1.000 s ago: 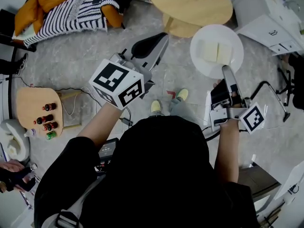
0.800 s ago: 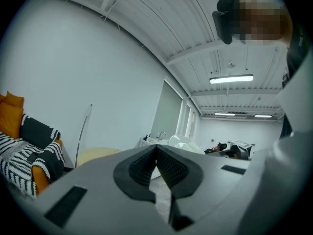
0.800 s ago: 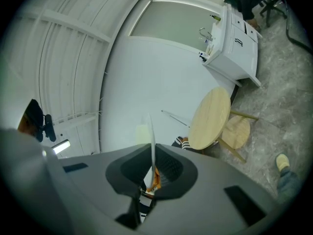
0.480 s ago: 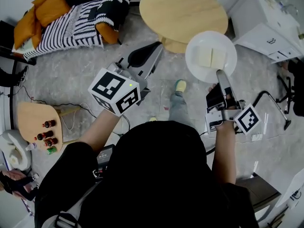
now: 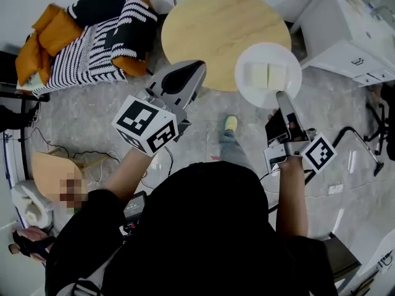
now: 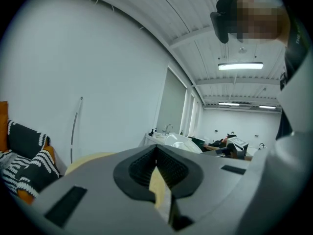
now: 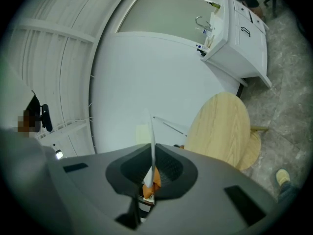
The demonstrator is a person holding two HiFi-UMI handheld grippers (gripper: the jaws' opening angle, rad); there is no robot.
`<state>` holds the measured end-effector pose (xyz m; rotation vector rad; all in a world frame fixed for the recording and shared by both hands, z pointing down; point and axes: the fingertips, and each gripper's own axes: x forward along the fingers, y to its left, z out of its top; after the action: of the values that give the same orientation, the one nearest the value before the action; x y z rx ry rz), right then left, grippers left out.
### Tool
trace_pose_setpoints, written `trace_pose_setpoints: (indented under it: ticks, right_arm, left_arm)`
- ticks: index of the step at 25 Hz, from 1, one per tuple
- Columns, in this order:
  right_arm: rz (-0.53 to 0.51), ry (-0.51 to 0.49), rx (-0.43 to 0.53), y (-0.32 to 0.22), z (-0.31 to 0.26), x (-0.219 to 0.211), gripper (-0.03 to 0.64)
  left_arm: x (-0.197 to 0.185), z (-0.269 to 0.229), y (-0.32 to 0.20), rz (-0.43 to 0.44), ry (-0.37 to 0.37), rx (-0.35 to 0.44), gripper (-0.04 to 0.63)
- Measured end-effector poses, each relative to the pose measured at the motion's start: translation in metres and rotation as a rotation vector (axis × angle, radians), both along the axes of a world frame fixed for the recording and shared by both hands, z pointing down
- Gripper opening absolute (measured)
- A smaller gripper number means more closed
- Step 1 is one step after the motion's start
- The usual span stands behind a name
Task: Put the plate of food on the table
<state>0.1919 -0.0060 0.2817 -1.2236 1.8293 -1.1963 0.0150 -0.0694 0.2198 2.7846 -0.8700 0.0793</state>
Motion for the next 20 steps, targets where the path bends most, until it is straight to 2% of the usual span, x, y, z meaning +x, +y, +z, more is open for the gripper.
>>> trace_pose_setpoints:
  ticks: [10, 16, 20]
  right_arm:
    - [-0.084, -0.010, -0.062, -0.095, 0.019, 0.033, 0.025]
    - [-0.172, -0.027, -0.105, -0.164, 0.037, 0.022, 0.025]
    - [-0.217, -0.054, -0.144, -0.188, 0.057, 0.019, 0.025]
  left_arm:
    - [0.030, -0.005, -0.096, -0.072, -0.048, 0.010, 0.008]
    - [0.022, 0.017, -0.161, -0.147, -0.061, -0.035, 0.006]
    - [0.015, 0.022, -0.180, -0.201, -0.096, -0.020, 0.006]
